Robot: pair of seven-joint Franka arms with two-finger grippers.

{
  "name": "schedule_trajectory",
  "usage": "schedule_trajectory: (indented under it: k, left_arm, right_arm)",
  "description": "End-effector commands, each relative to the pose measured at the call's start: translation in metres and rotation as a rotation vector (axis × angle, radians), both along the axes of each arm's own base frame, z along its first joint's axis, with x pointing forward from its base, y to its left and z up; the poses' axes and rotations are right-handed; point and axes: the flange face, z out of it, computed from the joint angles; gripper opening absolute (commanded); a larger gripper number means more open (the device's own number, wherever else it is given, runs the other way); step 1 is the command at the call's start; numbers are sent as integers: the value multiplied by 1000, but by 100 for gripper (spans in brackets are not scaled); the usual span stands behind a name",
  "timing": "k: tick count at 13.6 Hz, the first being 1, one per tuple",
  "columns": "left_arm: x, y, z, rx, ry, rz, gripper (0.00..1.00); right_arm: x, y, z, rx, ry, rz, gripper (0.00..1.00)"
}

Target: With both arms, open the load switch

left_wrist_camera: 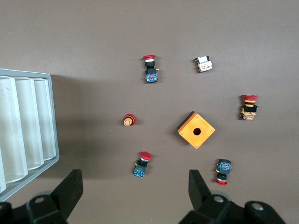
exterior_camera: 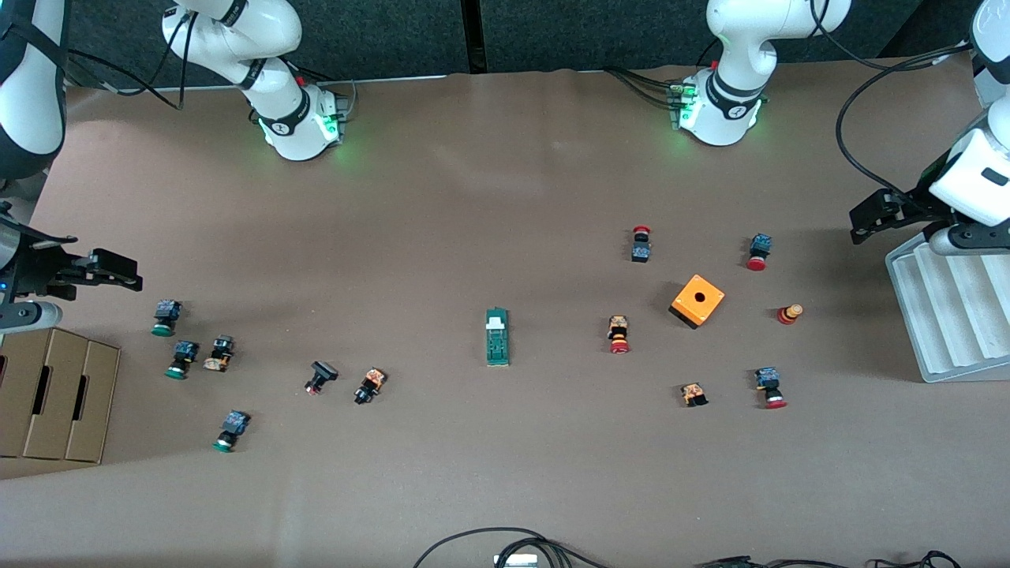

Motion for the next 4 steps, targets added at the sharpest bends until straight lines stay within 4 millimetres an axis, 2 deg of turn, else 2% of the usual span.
schedule_trajectory:
  k: [1,4]
  left_arm:
    - [-5,1,4,-1,25,16,100]
    - [-4,4,7,-3,22,29,100]
  right_arm:
    - [1,2,2,10,0,-15,100]
    - [1,2,1,8,0,-14,100]
